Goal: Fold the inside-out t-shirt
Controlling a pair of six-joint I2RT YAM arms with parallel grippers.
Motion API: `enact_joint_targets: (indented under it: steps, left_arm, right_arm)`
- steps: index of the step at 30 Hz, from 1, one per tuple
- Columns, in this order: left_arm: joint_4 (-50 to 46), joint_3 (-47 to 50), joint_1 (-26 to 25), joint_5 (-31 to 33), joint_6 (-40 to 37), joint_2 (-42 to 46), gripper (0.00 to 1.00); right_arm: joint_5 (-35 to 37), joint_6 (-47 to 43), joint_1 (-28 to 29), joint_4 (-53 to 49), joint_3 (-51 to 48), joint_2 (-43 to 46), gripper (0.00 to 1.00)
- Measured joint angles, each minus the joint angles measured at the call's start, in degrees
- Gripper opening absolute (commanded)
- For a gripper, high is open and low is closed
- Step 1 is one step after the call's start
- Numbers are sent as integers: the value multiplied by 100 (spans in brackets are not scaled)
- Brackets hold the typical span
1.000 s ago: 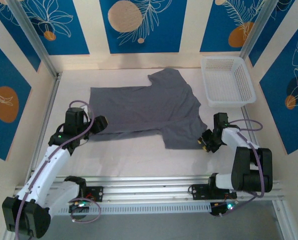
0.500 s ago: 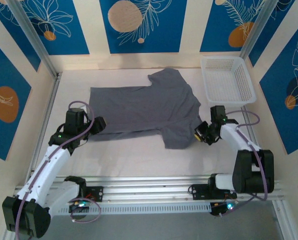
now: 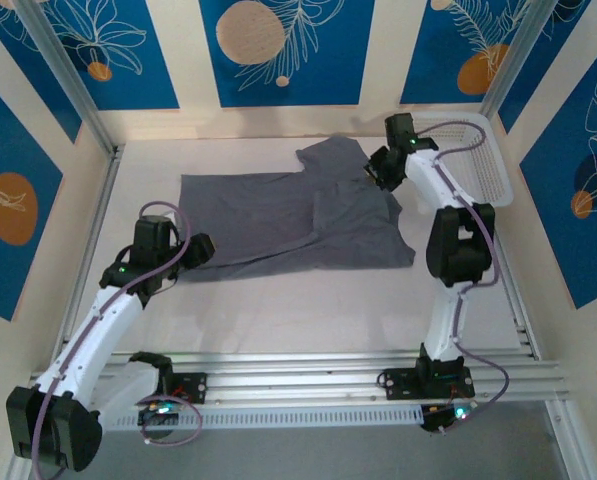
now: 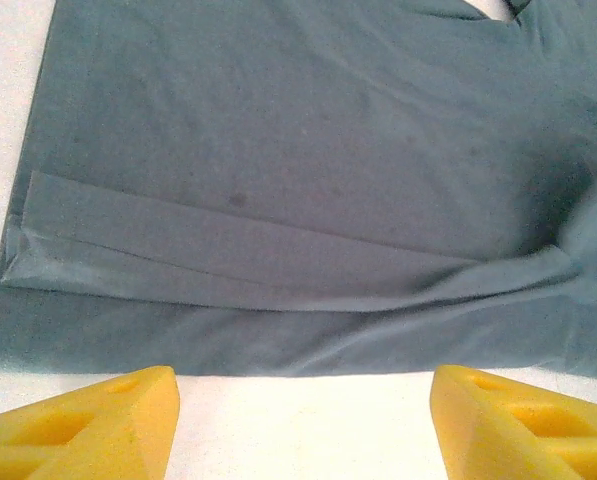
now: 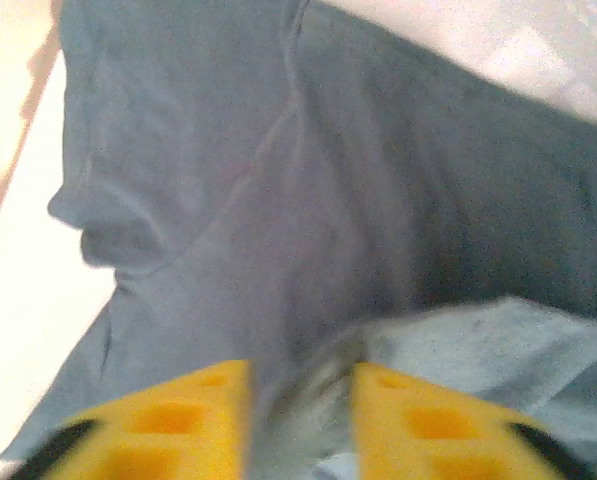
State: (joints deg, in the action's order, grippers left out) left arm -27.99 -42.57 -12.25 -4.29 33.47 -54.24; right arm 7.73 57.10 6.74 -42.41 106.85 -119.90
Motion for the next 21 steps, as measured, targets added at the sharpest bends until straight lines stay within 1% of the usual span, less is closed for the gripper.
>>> enact_joint_targets:
  steps: [2, 3, 4, 5, 6, 7, 8, 9, 10, 11, 13, 14, 18, 21]
  left_arm:
    - [2, 0, -2, 0, 26, -35, 67]
    - [4, 0, -2, 2, 50, -81, 67]
    - [4, 0, -4, 7, 66, -149, 64]
    - [7, 0, -4, 17, 118, -254, 56]
    - [13, 0, -4, 46, 131, -348, 40]
    - [31, 0, -4, 90, 184, -492, 9]
    - [61, 0, -7, 142, 221, -640, 0]
    - [101, 0, -9, 201, 234, -793, 0]
    - [170, -11, -17, 317, 269, -1047, 0]
    - [212, -46, -24, 424, 310, -1331, 0]
    - [243, -225, -28, 621, 407, -2004, 0]
    - [282, -352, -31, 699, 452, -2376, 0]
    - [529, -938, -31, 890, 643, -3613, 0]
    - [682, -1248, -28, 933, 787, -4170, 0]
  right_arm:
    - [-44, -173, -66, -256, 398, -343, 50]
    - [-68, -262, -90, -337, 387, -358, 50]
    - [-101, -348, -103, -363, 249, -286, 50]
    - [-146, -439, -114, -267, -96, -68, 49]
    - [-170, -505, -118, -177, -492, 195, 46]
    - [-188, -566, -103, -55, -1095, 625, 39]
    - [-190, -610, -52, 52, -1709, 1102, 28]
    - [-192, -575, 13, 170, -2190, 1486, 20]
    - [-181, -544, 142, 293, -2765, 1974, 10]
    - [-164, -496, 299, 472, -3279, 2385, 2]
    - [-162, -356, 551, 741, -3960, 2809, 0]
    - [-175, -293, 638, 841, -4166, 2826, 0]
    - [-168, -291, 675, 1104, -4321, 2142, 0]
    - [-122, -295, 730, 1189, -4317, 1685, 0]
